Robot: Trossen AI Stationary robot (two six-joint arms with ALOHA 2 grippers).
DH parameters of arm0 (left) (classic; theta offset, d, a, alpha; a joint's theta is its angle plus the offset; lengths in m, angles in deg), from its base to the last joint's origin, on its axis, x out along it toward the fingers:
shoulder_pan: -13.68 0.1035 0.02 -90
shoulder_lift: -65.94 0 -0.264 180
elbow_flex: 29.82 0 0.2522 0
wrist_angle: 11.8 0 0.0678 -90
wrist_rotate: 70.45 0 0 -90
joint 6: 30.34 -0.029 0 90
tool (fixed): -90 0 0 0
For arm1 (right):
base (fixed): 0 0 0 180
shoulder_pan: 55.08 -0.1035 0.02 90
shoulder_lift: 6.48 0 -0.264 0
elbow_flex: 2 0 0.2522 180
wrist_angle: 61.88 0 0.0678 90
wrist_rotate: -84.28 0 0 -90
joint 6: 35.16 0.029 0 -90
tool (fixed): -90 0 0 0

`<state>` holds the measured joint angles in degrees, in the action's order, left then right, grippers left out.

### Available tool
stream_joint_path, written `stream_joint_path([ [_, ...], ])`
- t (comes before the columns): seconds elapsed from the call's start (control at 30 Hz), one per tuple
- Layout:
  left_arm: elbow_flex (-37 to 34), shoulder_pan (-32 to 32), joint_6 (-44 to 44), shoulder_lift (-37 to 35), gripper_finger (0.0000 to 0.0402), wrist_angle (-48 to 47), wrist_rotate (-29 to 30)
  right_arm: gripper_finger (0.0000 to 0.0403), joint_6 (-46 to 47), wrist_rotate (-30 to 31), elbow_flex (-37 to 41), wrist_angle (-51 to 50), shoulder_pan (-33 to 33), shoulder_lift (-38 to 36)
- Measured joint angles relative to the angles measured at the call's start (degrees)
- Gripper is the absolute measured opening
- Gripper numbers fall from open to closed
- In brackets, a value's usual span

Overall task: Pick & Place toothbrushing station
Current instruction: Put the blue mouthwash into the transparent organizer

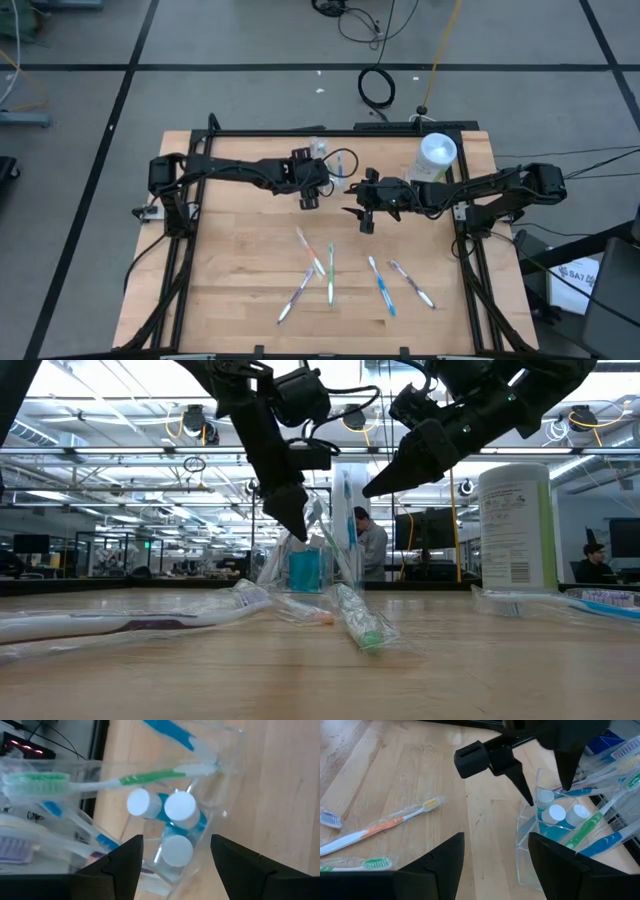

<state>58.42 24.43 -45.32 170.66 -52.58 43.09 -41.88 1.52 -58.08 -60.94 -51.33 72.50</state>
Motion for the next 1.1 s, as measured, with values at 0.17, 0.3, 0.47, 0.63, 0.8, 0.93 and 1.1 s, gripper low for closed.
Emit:
stream_joint_path([
  [0.17,0.0,0.9,1.6,0.3,0.0239,-0.4,-1.0,0.0212,0.0,0.0,0.0,0.0,0.0,0.0],
  [0.3,0.0,1.5,2.1,0.2,0.0239,-0.1,-1.1,0.0212,0.0,0.0,0.0,0.0,0.0,0.0],
  [0.47,0.0,2.3,1.6,0.2,0.0239,-0.3,-1.0,0.0212,0.0,0.0,0.0,0.0,0.0,0.0],
  [0.63,0.0,2.9,0.4,0.2,0.0239,-0.1,1.6,0.0212,0.0,0.0,0.0,0.0,0.0,0.0],
  [0.8,0.0,3.5,-1.0,0.2,0.0239,0.3,4.0,0.0212,0.0,0.0,0.0,0.0,0.0,0.0],
  [0.93,0.0,4.2,-1.0,0.2,0.0239,0.3,5.2,0.0212,0.0,0.0,0.0,0.0,0.0,0.0],
  [1.1,0.0,5.4,-0.8,0.2,0.0239,2.8,5.2,0.0212,0.0,0.0,0.0,0.0,0.0,0.0],
])
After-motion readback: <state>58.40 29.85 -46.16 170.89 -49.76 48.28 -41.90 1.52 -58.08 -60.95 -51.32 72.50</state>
